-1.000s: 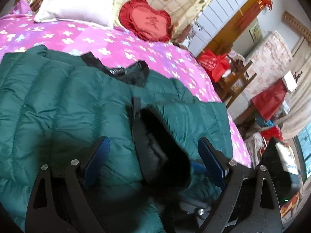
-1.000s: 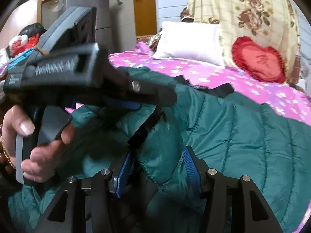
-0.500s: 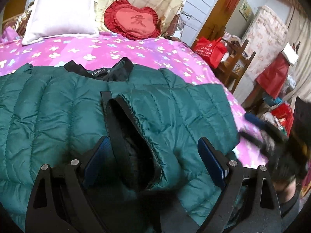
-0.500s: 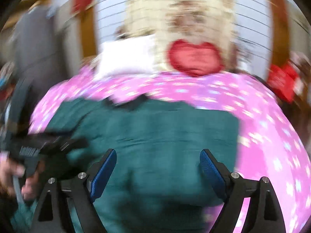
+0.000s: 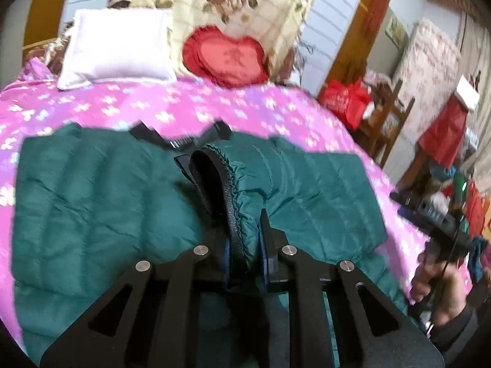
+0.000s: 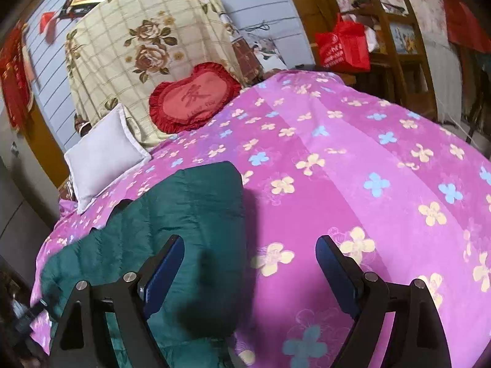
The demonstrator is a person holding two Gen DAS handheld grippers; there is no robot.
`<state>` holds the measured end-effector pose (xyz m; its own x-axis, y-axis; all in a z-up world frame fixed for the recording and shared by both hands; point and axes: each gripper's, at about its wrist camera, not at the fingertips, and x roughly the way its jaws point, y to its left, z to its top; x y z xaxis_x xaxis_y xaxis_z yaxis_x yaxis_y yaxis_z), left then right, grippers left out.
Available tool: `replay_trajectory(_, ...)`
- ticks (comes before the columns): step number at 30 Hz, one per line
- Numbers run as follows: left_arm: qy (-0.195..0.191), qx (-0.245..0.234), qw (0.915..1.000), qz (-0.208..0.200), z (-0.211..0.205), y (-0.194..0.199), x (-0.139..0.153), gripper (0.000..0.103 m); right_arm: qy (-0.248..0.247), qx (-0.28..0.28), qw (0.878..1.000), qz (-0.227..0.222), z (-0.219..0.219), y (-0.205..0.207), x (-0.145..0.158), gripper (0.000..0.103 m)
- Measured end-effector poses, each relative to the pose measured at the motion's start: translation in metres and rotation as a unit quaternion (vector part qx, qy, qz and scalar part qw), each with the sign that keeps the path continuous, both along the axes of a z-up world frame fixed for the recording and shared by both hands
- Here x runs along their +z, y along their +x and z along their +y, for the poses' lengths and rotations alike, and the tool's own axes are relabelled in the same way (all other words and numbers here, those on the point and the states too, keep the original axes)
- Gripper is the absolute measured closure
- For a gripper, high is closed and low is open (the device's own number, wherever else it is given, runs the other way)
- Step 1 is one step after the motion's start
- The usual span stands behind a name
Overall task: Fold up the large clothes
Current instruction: 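Release the sleeve with the right gripper while the left gripper grasps the folded cuff, then press both grippers on the folded jacket and smooth it flat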
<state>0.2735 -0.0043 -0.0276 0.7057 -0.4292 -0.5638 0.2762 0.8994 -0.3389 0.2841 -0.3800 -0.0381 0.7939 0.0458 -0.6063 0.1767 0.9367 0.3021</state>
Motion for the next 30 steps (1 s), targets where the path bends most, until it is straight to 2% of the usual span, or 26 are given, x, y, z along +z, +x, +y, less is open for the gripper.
replay_trajectory(3,0.005,0.036,0.9992,-0.016,0.029,-0.001,0.014,0.09,-0.023,0.011,1.0,-0.005,0.011,0.0,0.003,0.017)
replay_trajectory(8,-0.002,0.121,0.9926,0.01,0.099,0.002,0.012,0.09,-0.069,0.034,0.997,-0.017,0.035,0.0,0.009,0.017)
replay_trajectory(11,-0.011,0.161,0.9857,0.049,0.129,0.012,-0.007,0.09,-0.087,0.043,0.995,-0.022,0.045,-0.001,0.01,0.017)
replay_trajectory(13,-0.031,0.165,0.982,0.086,0.137,0.019,-0.025,0.088,-0.095,0.047,0.994,-0.026,0.05,-0.001,0.011,0.017)
replay_trajectory(16,-0.037,0.171,0.9785,0.109,0.138,0.023,-0.03,0.074,-0.1,0.059,0.993,-0.033,0.059,0.0,0.011,0.017)
replay_trajectory(18,-0.027,0.185,0.9766,0.106,0.139,0.023,-0.023,0.053,-0.093,0.071,0.992,-0.038,0.064,0.001,0.013,0.017)
replay_trajectory(20,-0.029,0.212,0.9725,0.092,0.146,0.015,-0.014,0.045,-0.096,0.075,0.991,-0.051,0.072,0.003,0.015,0.017)
replay_trajectory(21,-0.03,0.227,0.97,0.081,0.151,0.01,-0.009,0.045,-0.098,0.079,0.991,-0.053,0.076,0.006,0.016,0.017)
replay_trajectory(23,-0.011,0.273,0.9611,0.037,0.157,-0.003,0.009,0.044,-0.104,0.093,0.988,-0.06,0.087,0.014,0.018,0.017)
replay_trajectory(24,0.002,0.276,0.9612,0.005,0.15,-0.009,0.021,0.044,-0.108,0.096,0.987,-0.064,0.092,0.018,0.019,0.017)
replay_trajectory(26,0.026,0.238,0.9704,-0.032,0.126,-0.009,0.031,0.044,-0.118,0.109,0.985,-0.059,0.106,0.03,0.018,0.018)
replay_trajectory(28,0.077,0.177,0.9804,-0.042,0.087,0.0,0.029,0.044,-0.111,0.138,0.983,-0.046,0.121,0.043,0.013,0.024)
replay_trajectory(29,0.098,0.171,0.9797,-0.038,0.077,0.004,0.024,0.044,-0.109,0.153,0.981,-0.039,0.127,0.048,0.009,0.024)
replay_trajectory(30,0.136,0.179,0.9743,-0.023,0.066,0.013,0.01,0.044,-0.11,0.169,0.979,-0.03,0.134,0.053,0.004,0.025)
